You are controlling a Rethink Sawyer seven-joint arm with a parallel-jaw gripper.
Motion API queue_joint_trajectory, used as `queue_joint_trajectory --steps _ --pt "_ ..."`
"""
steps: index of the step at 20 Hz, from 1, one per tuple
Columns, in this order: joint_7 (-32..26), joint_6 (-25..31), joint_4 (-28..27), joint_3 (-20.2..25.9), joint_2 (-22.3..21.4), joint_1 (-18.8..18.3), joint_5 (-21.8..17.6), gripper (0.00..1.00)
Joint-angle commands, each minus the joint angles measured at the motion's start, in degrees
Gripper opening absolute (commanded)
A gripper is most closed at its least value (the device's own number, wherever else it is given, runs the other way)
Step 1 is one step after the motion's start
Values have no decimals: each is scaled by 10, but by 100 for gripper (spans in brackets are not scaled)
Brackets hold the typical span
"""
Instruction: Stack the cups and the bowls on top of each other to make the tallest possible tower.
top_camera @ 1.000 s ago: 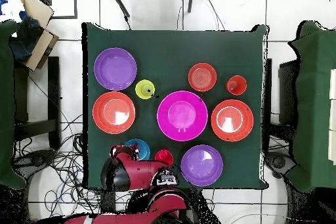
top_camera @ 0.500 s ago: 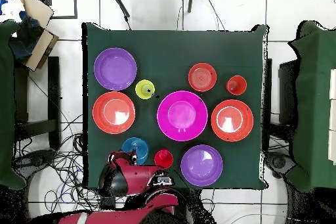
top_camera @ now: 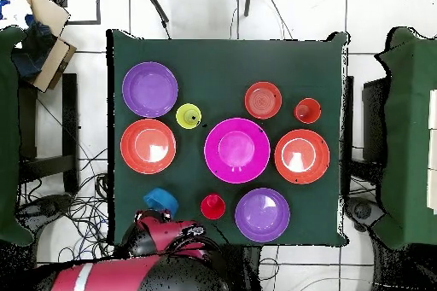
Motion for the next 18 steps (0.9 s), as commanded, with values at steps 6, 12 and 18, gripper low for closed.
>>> queue_joint_trajectory --steps 6,12,18 --pt "110 41 19 -1 -58 15 6 100" --pt "79 142 23 -35 -166 32 13 100" --pt "58 243 6 -54 -246 33 -1 100"
